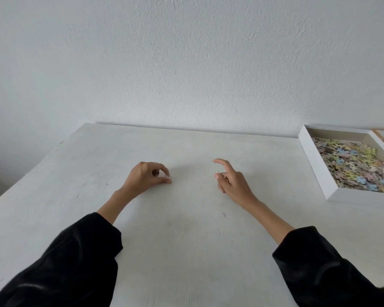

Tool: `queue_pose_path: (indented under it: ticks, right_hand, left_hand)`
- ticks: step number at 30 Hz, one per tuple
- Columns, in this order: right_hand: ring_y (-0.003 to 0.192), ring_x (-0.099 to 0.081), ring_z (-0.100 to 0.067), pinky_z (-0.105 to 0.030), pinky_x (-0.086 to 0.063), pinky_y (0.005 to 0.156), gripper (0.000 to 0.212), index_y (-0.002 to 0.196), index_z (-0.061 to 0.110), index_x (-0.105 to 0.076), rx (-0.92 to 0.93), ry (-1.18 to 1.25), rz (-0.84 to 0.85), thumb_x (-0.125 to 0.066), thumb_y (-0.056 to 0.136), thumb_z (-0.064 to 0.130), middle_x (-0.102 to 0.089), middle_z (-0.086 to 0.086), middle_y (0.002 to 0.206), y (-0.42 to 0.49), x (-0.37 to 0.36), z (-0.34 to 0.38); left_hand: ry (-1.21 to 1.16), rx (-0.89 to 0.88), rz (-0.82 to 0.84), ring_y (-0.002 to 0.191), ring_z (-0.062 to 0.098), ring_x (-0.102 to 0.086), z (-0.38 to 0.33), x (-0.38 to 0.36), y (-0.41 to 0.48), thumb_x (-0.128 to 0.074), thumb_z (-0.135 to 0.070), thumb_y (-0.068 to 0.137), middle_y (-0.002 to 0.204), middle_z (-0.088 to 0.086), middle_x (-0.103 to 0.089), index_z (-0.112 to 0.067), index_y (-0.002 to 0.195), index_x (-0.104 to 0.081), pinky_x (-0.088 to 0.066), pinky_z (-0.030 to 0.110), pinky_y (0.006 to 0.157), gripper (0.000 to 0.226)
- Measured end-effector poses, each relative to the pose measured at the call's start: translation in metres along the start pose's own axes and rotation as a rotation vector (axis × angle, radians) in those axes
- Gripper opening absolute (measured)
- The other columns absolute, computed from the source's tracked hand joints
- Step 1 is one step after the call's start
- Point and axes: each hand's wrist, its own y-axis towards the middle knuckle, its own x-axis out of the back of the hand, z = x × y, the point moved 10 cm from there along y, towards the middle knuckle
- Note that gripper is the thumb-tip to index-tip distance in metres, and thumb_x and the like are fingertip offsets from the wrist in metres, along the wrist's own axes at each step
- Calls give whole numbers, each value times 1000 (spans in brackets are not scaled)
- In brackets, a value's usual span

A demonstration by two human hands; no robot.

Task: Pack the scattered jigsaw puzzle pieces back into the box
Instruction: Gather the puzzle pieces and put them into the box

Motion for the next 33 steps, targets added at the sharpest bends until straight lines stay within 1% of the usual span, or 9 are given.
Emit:
queue_pose_path:
  ticks: [4, 7, 11, 13, 19, 22, 25, 28, 33]
  right_hand:
    - [49, -47, -4, -20, -44, 67, 25, 117, 16, -57, 14, 60, -1, -41, 96, 15, -48, 9, 49, 1, 0, 1]
    - [53, -48, -11, -33, -45, 64, 20, 92, 22, -58, 33, 53, -9, -39, 97, 17, -48, 8, 52, 0, 0, 2]
    - [56, -42, -20, -32, -32, 55, 24, 72, 22, -51, -82, 65, -31, -37, 91, 23, -45, -4, 57, -1, 2, -1]
    - [54, -36, -17, -31, -27, 54, 28, 61, 14, -44, -155, 31, -82, -33, 80, 31, -40, -5, 57, 1, 3, 2]
    - [48, -21, -18, -30, -17, 48, 52, 51, 17, -17, -105, -185, -83, -47, 92, 29, -16, 0, 47, 12, -27, 38]
    - [51, -26, -22, -31, -20, 49, 49, 51, 17, -22, -66, -190, -53, -46, 92, 28, -21, -3, 47, 18, -47, 52]
    - [54, -41, -23, -30, -30, 57, 31, 73, 15, -55, 3, -190, 42, -38, 96, 26, -39, -2, 48, 24, -70, 66]
    - [57, -48, -19, -29, -36, 63, 27, 107, 22, -53, 98, -194, 131, -31, 95, 14, -43, 9, 55, 29, -91, 85]
    - [54, -45, -12, -28, -34, 64, 29, 114, 22, -54, 97, -211, 120, -32, 96, 15, -42, 8, 54, 38, -101, 89]
  left_hand:
    - [46, 13, 105, 49, 11, -43, 1, -7, 3, -69, -36, 79, 54, -6, -46, -26, 70, -46, -32, 24, 53, 27]
    - [70, -27, 63, 51, 7, -55, -4, -3, -3, -52, -27, 93, 55, -6, -52, -21, 78, -35, -37, 25, 51, 24]
    - [-2, -61, -34, 44, 13, -37, -7, 13, -13, -37, -14, 97, 57, -8, -48, -13, 101, -37, -30, 26, 48, 4]
    - [-59, -44, -49, 48, 12, -37, -2, 20, -16, -35, -12, 97, 61, 2, -48, -18, 111, -43, -35, 21, 51, 18]
    - [-116, 27, -124, 57, 10, -38, 22, 45, -25, -33, -10, 97, 62, -2, -44, -22, 74, -49, -31, 21, 56, 30]
    - [-150, 48, -175, 56, 10, -24, 30, 57, -33, -32, -16, 96, 61, 1, -30, -11, 66, -31, -23, 26, 54, 31]
    - [-122, 67, -206, 57, 11, -16, 38, 63, -36, -41, -18, 95, 60, -1, -19, -17, 63, -20, -18, 30, 53, 38]
    - [-27, 112, -198, 53, 14, -20, 54, 64, -35, -51, -26, 92, 54, -3, -22, -15, 65, -41, -21, 27, 51, 31]
    - [80, 51, -64, 50, 12, -31, 62, 57, -29, -60, -37, 87, 53, -4, -21, -32, 107, -64, -21, 21, 49, 21]
